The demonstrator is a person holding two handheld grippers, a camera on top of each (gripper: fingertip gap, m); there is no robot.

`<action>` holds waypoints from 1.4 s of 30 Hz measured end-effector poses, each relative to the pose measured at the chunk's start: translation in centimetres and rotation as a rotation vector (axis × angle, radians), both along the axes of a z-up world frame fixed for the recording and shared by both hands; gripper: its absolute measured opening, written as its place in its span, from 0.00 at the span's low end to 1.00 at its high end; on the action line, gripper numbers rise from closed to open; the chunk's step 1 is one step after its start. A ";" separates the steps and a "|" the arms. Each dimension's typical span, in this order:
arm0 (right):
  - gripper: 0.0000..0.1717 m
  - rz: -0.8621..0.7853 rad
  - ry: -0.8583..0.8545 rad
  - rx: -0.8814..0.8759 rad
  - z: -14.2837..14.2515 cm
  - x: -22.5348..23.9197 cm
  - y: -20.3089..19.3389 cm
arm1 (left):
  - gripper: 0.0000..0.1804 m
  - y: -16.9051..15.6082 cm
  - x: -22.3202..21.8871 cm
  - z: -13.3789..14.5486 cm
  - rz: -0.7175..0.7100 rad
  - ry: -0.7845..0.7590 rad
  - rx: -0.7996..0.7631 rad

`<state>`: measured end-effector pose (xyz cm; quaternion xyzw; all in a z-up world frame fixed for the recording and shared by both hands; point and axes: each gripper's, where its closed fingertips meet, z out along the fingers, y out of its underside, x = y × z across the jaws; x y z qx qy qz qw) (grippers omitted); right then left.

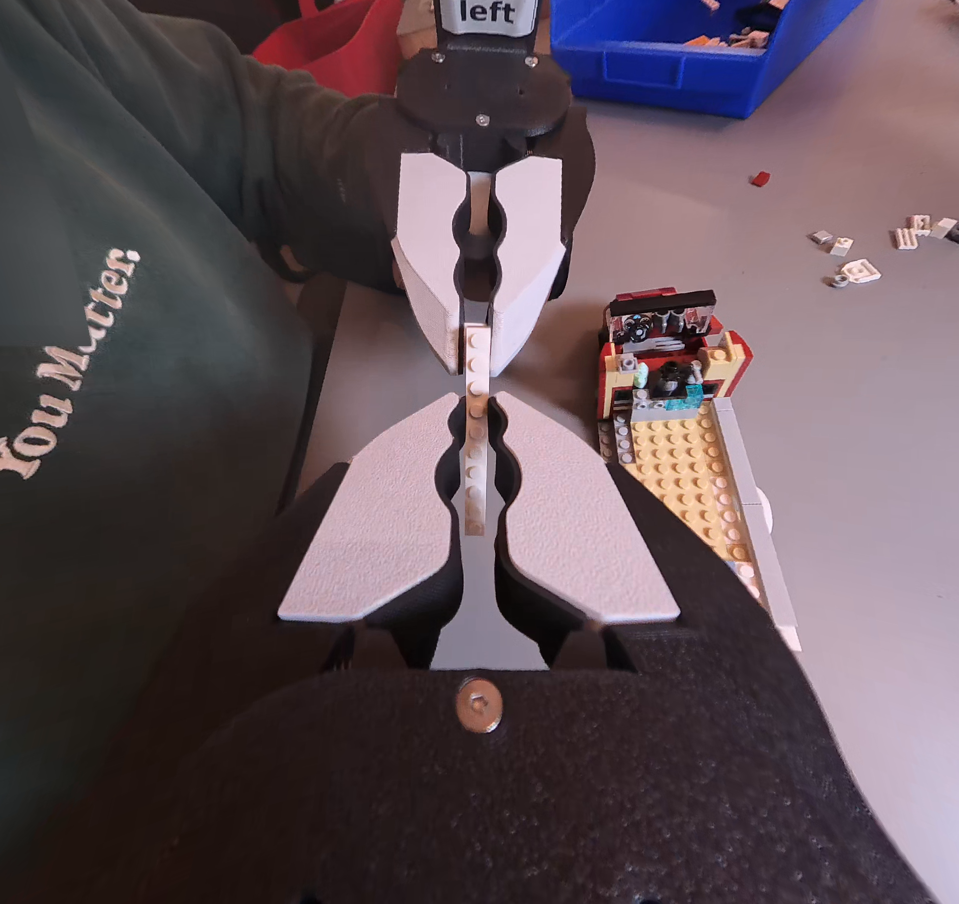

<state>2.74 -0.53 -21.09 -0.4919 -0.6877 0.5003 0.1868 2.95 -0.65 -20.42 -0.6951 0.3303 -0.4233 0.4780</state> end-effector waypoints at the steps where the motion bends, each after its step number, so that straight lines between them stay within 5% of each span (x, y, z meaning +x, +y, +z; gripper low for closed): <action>1: 0.05 0.007 -0.010 0.012 -0.1 0.0 -0.1 | 0.05 -0.1 0.0 -0.1 -0.001 0.009 0.004; 32: 0.05 0.076 -0.207 0.212 -3.4 0.5 -0.6 | 0.05 -0.4 0.5 -3.0 0.025 0.240 0.034; 42: 0.05 0.060 -0.329 0.192 -5.7 2.2 0.1 | 0.05 -1.3 0.1 -10.0 -0.067 0.616 0.075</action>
